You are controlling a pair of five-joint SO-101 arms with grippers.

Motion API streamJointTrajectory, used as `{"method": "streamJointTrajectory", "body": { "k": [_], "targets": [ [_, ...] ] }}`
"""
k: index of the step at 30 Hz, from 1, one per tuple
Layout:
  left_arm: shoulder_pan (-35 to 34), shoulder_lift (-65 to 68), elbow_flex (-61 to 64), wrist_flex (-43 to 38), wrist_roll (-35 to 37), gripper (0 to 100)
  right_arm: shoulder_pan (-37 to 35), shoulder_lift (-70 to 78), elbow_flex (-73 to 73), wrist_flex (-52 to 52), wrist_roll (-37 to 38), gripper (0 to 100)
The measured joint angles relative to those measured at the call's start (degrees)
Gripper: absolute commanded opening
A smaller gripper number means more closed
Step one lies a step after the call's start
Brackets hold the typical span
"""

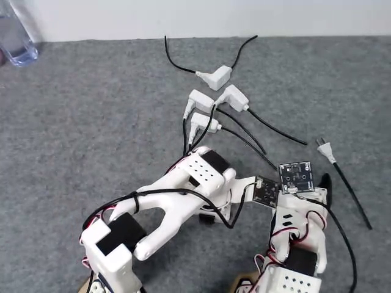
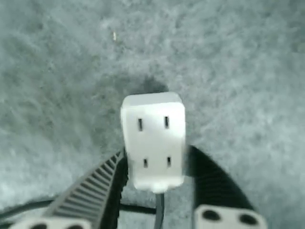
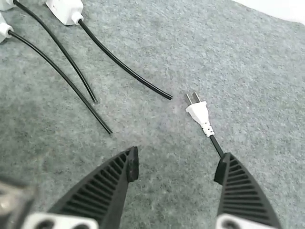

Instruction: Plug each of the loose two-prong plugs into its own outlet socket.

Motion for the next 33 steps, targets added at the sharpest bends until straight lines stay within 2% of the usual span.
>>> {"method": "streamJointTrajectory", "body": {
  "k": [5, 10, 13, 19, 23, 28, 33],
  "targets": [
    [0.35, 0.09, -3.34, 3.52, -0.26, 34, -0.18, 0.0, 0.0, 0.0, 0.0, 26.6],
    [0.35, 0.09, -6.15, 4.48, -0.26, 34, -0.26, 0.0, 0.0, 0.0, 0.0, 26.6],
    [0.44, 0.18, -10.99, 9.05, -0.35, 34, 0.09, 0.0, 0.0, 0.0, -0.26, 26.6],
    [2.81, 1.49, -29.36, 23.21, 8.18, 31, 0.97, -1.23, 0.0, -1.14, -1.41, 26.6],
    [3.16, 1.76, -40.62, 24.09, 18.29, 31, 1.05, -1.32, -0.44, -1.05, -0.97, 26.6],
    [2.99, -5.54, -52.66, 24.09, 27.78, 31, 0.53, 0.44, 0.62, -0.35, -0.97, 26.6],
    [0.53, -13.45, -53.1, 24.18, 30.07, 31, 0.62, 0.26, 0.62, -0.35, -1.05, 26.6]
  ]
}}
